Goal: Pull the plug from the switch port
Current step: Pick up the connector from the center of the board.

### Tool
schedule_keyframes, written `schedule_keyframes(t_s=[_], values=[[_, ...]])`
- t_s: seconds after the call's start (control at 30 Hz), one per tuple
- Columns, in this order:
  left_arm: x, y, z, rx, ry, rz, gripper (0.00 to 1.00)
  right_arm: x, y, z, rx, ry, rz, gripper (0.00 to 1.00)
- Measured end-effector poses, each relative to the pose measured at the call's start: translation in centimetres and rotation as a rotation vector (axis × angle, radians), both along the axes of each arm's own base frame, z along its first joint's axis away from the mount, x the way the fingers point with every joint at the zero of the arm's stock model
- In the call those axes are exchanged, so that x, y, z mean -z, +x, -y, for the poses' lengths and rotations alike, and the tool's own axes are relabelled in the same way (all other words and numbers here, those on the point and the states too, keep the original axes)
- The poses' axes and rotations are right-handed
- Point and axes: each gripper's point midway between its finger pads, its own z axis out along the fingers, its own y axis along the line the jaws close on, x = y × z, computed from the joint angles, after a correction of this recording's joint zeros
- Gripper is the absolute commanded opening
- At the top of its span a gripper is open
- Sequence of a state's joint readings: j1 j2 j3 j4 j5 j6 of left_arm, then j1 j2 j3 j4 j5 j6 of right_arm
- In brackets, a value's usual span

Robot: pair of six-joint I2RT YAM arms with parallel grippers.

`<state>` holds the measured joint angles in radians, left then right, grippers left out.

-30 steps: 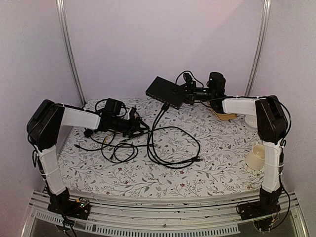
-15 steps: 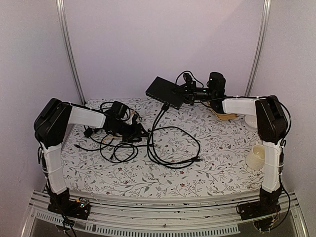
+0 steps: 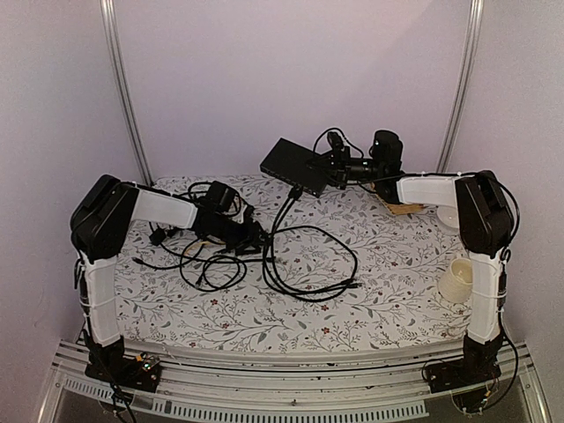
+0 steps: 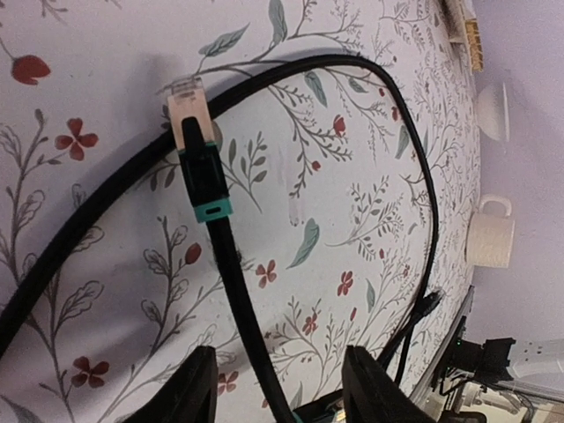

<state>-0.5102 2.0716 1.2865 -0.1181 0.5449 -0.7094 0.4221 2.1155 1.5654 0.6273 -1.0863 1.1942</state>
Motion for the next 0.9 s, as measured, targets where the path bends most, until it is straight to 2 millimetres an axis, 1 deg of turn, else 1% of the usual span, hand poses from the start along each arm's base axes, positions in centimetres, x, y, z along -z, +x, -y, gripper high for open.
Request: schedule_keyframes(t_s=[0.03, 0.1, 0.13, 0.2, 0.23, 0.27, 0.37, 0.63, 0.77, 0.87, 0.9], values=[[0.0, -0.1, 0.3, 0.006, -0.001, 0.0, 0.44, 0.1, 0.0, 0.0, 0.0, -0.001, -0.001, 0.02], [0.1, -0.2, 0.6, 0.015, -0.004, -0.002, 0.37, 0.3, -0.1, 0.0, 0.0, -0.002, -0.006, 0.02], [0.2, -0.2, 0.8, 0.02, -0.005, -0.003, 0.31, 0.4, -0.1, 0.0, 0.0, -0.003, -0.008, 0.02], [0.5, -0.3, 1.1, 0.029, -0.006, -0.009, 0.14, 0.5, -0.1, 0.0, 0.0, -0.003, -0.011, 0.02], [0.7, -0.4, 1.2, 0.03, -0.006, -0.013, 0.08, 0.5, -0.1, 0.0, 0.0, -0.002, -0.009, 0.02], [0.9, -0.5, 1.2, 0.034, -0.006, -0.017, 0.03, 0.5, -0.1, 0.0, 0.0, -0.002, -0.01, 0.02], [1.0, -0.6, 1.3, 0.036, -0.009, -0.023, 0.0, 0.5, -0.1, 0.0, -0.001, -0.002, -0.01, 0.02], [0.5, -0.2, 1.2, 0.023, -0.002, -0.002, 0.0, 0.5, -0.1, 0.1, 0.0, -0.002, -0.012, 0.02], [-1.1, 0.6, 0.7, -0.007, 0.007, 0.041, 0.0, 0.4, -0.3, 0.1, 0.0, -0.002, -0.013, 0.02], [-3.8, 1.4, 0.2, -0.035, -0.004, 0.098, 0.0, 0.1, -0.5, 0.4, 0.002, -0.001, -0.011, 0.02], [-5.0, 1.7, 0.0, -0.047, -0.012, 0.122, 0.0, -0.1, -0.7, 0.5, 0.003, -0.001, -0.01, 0.02]])
